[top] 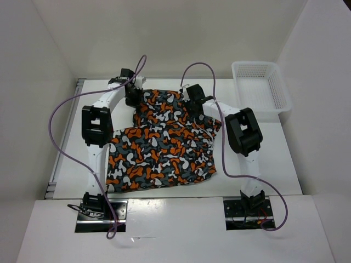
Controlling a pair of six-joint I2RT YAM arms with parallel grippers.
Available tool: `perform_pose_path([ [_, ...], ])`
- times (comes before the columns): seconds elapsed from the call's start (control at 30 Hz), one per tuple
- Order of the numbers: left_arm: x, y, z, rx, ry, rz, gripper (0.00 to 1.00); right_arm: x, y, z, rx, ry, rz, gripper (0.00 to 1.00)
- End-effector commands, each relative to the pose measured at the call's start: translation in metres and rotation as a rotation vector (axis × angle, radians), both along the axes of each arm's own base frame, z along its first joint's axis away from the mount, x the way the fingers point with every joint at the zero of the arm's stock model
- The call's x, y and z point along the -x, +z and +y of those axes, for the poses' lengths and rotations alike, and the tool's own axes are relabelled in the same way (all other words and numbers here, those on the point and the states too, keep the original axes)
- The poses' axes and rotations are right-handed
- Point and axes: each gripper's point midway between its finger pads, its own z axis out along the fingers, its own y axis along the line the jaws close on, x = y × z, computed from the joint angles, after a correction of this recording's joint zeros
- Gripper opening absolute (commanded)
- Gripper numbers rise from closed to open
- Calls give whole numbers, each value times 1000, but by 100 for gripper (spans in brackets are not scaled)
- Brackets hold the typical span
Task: Fold and stack the shorts
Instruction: Flatten the shorts out
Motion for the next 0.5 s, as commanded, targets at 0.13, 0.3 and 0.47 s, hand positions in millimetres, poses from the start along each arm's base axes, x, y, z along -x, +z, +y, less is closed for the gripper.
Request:
perform_pose_path([
  [0.13, 27, 113, -73, -152, -98, -242, 23, -14, 6, 23, -6, 46, -52, 23],
  [0.3, 103, 73, -141, 24, -325, 6, 61, -10, 8, 34, -13, 71, -49, 25],
  [0.47, 131, 65, -134, 51, -338, 115, 73, -15, 28, 12, 47, 17, -111, 29],
])
